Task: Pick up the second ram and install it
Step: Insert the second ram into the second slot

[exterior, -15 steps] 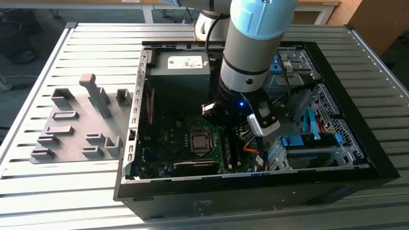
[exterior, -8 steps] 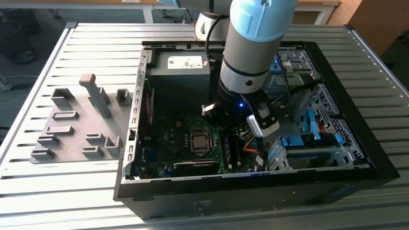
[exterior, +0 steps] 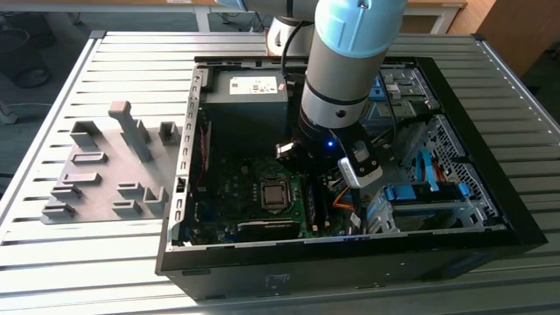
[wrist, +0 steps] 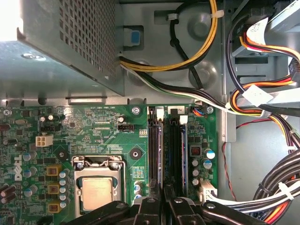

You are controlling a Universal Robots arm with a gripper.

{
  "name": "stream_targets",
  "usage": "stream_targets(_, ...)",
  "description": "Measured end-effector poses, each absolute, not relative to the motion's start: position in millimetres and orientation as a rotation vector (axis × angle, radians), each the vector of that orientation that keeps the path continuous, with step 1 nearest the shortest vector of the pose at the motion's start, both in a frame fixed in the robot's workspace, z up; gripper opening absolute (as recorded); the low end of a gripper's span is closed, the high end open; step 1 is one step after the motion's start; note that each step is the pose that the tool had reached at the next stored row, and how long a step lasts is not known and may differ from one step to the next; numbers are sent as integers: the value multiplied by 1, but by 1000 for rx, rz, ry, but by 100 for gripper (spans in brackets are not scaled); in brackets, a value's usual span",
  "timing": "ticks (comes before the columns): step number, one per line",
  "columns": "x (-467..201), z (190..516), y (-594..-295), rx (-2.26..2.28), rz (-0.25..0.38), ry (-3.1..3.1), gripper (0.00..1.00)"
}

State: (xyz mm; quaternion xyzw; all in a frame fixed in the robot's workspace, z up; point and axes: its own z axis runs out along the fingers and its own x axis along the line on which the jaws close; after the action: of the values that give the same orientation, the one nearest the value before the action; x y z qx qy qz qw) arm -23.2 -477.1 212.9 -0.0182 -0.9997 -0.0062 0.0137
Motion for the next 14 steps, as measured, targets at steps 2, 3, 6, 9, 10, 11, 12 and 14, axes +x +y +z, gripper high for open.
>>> stream_targets(2, -23, 213, -477, -57, -19, -3114, 14)
stream_targets(3, -23, 213, -477, -57, -19, -3114, 14)
stream_targets(6, -23, 213, -477, -55, -20, -3113, 14)
stream_targets(9, -23, 215, -477, -53, -19, -3112, 14)
stream_targets(10, -23, 216, -477, -53, -19, -3112, 14)
stream_targets(11, -23, 216, -477, -52, -20, -3112, 14)
stream_targets(12, -23, 216, -477, -52, -20, -3112, 14)
stream_targets(14, -22, 216, -477, -50, -19, -3111, 14)
